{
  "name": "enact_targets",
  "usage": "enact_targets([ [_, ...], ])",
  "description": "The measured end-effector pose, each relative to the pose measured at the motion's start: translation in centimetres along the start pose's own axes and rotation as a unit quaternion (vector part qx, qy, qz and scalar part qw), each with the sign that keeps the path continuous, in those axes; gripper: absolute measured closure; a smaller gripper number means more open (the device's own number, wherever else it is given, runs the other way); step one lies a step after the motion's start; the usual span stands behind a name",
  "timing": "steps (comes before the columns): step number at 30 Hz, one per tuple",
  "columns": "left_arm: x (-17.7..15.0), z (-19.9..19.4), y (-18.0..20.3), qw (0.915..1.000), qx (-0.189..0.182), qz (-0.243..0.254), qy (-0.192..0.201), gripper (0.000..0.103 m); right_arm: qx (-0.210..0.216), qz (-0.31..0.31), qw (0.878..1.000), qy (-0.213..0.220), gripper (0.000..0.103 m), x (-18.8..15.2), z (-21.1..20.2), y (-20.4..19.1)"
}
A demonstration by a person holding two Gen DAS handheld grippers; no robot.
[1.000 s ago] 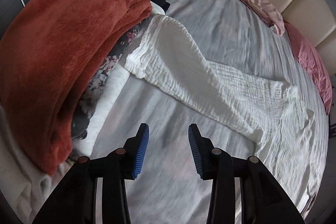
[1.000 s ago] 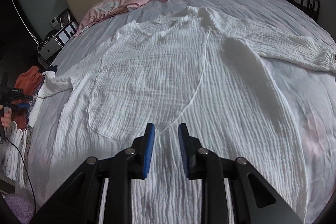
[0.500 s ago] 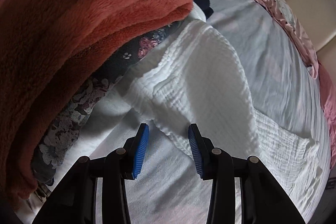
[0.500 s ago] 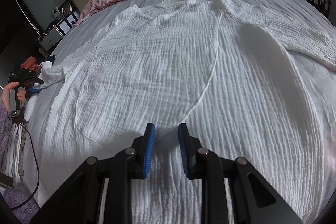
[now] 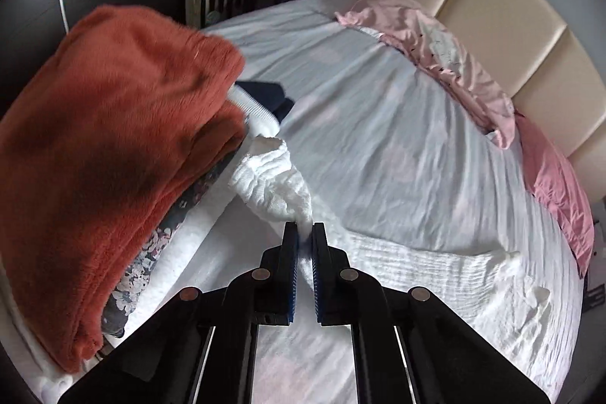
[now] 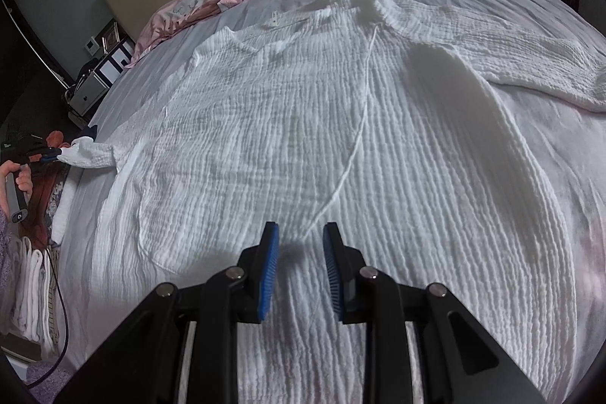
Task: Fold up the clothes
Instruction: 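Grasp a shirt sleeve with the left gripper and fold it across the body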
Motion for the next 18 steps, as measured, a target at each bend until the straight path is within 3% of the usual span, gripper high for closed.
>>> enact_targets([
  [7, 0.5, -7.6, 5.9, 0.9956, -0.036, 0.069, 0.052, 0.096, 0.016, 0.016, 0.999, 0.024, 0.078, 0.9, -2.5, 0.2],
  [10, -0.8, -9.8, 10.0, 0.9899, -0.053, 0.114, 0.066, 0.096, -0.007, 0.025, 0.999, 0.019, 0.078, 1.3, -3.2, 0.8],
  [14, -4.6, -12.0, 16.5, 0.9733, -0.087, 0.198, 0.077, 0.096, -0.038, 0.047, 0.998, 0.004, 0.078, 1.7, -3.7, 2.3],
  [18, -10.1, -12.8, 22.7, 0.9497, -0.116, 0.282, 0.072, 0.096, -0.048, 0.083, 0.995, -0.013, 0.078, 1.9, -3.8, 4.7],
])
Point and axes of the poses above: each gripper's, at about its wrist camera, not at the fingertips, and z roughly the way its jaws point, y to its right, x to its top, the point moved 1 cm from there along z, roughly the way its jaws point, and after that the axes turned 14 degrees about x, right-handed, at the moved point
